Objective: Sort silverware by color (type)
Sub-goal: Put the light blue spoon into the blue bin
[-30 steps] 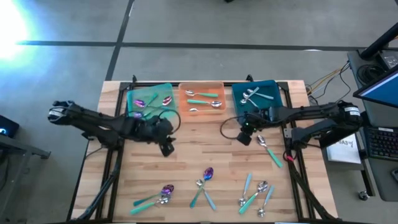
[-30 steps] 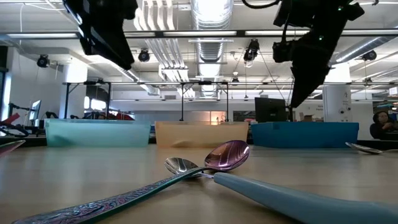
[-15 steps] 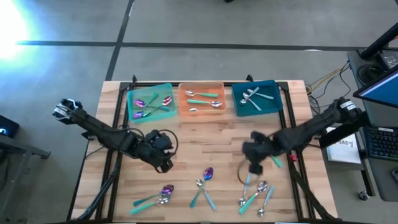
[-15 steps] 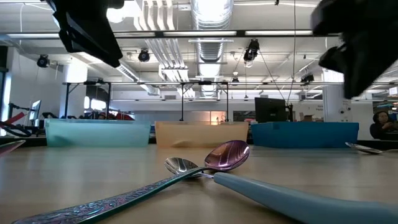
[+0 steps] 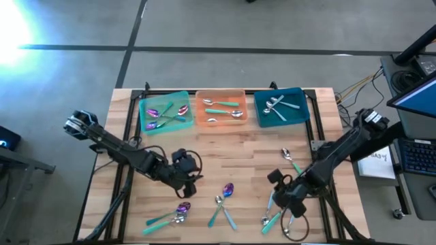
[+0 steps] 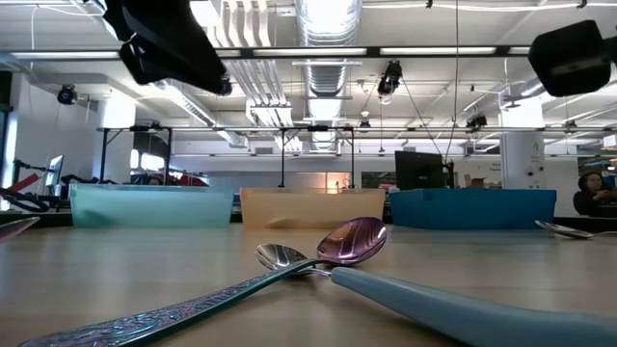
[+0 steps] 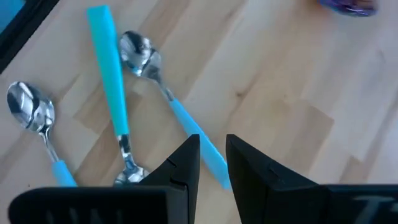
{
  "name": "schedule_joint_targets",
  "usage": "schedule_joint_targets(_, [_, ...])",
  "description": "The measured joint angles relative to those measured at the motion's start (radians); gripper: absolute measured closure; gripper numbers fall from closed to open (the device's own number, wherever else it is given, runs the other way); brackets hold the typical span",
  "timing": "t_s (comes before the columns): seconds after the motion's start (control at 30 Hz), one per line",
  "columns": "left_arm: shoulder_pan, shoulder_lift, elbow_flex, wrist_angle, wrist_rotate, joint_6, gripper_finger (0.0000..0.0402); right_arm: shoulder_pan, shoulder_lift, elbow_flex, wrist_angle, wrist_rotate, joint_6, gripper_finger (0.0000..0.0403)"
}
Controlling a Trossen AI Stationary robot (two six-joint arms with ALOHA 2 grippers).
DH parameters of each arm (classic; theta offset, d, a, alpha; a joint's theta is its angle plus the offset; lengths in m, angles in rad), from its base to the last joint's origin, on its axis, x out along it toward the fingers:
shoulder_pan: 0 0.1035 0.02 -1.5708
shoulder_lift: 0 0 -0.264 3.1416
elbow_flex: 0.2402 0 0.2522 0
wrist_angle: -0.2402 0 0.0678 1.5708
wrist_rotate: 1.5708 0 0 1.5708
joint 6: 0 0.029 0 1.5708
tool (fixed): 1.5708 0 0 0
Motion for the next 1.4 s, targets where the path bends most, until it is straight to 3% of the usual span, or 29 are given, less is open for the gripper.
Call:
schedule_joint_targets(0.5, [-0.03, -0.008, 0.0, 0.089, 0.0, 0.001, 0.0303, 0.002, 0.225, 0.006, 0.073, -0.025, -0.074, 0.0335])
schedule_joint_targets(0.9, [-0.031, -0.008, 0.0, 0.097, -0.003, 0.001, 0.0303, -0.001, 0.274, 0.008, 0.109, 0.014, -0.128, 0.0335])
schedule_joint_targets(1.4, [-0.031, -0.008, 0.001, 0.098, -0.013, 0.001, 0.0303, -0.005, 0.244, 0.004, 0.097, 0.038, 0.117, 0.0379])
